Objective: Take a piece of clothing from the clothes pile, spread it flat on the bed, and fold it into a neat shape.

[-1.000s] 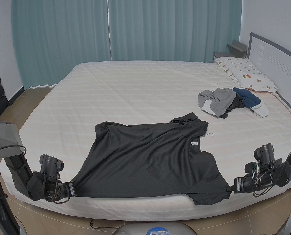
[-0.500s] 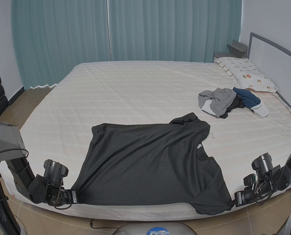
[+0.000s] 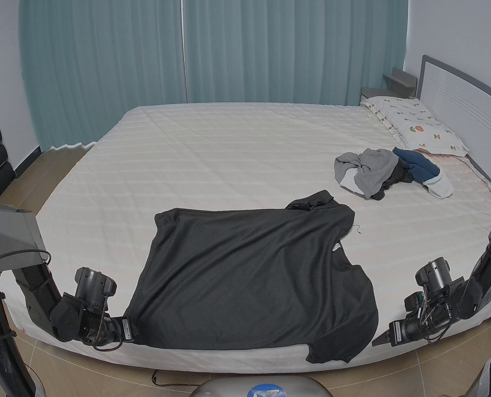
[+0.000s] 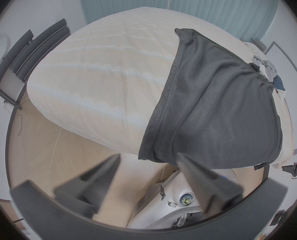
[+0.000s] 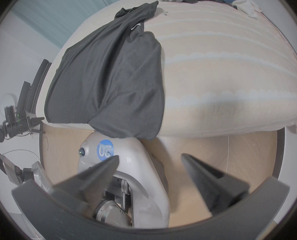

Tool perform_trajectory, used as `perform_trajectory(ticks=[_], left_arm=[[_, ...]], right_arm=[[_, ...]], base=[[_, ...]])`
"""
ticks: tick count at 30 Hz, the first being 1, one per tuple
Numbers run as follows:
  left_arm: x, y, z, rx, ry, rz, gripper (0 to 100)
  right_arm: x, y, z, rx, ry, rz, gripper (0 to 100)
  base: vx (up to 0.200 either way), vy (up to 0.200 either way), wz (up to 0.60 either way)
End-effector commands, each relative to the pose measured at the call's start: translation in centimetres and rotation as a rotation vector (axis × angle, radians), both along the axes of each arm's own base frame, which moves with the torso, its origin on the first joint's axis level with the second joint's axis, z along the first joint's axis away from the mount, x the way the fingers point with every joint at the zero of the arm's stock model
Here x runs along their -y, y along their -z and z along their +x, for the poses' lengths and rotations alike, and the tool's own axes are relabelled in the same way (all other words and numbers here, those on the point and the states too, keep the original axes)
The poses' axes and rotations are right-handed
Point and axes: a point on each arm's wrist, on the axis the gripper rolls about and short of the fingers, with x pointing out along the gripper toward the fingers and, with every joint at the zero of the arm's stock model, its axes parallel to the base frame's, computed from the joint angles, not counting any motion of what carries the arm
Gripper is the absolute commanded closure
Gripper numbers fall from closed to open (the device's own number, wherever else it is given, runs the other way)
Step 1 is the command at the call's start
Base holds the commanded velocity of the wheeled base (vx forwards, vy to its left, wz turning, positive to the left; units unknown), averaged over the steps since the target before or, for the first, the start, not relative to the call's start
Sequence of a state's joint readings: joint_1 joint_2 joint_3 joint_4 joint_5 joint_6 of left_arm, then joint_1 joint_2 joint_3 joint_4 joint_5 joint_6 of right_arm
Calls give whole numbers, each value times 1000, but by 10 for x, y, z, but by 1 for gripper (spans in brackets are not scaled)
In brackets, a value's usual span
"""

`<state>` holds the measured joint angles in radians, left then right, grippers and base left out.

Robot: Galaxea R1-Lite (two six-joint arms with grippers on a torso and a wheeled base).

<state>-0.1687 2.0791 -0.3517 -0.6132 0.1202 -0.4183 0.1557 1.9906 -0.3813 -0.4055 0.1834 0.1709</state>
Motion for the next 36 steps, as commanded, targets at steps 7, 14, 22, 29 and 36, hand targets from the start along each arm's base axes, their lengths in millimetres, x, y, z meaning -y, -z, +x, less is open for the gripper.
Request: perform_trajectory(ticks=[7,14,22,29,36], left_arm=[[-1,-8,7,49,-24,-20,0],[-2,-22,24,132,-118,-123,0],[-14,-27,41,168,-175,-230,0],[-19,-29,47,177,-199,-298,0],[-19,-29,48,176,-200,-302,0]], right_arm=[[-3,-20,40,146,137,85,0],[-5,-11,70,188,189,118,0],[0,12,111,202,225,120,0],[-3,17,129,212,277,160,0],[-2,27,134,200,288,147,100]], base=[[0,0,0],[0,0,0],[0,0,0],[0,0,0],[0,0,0]])
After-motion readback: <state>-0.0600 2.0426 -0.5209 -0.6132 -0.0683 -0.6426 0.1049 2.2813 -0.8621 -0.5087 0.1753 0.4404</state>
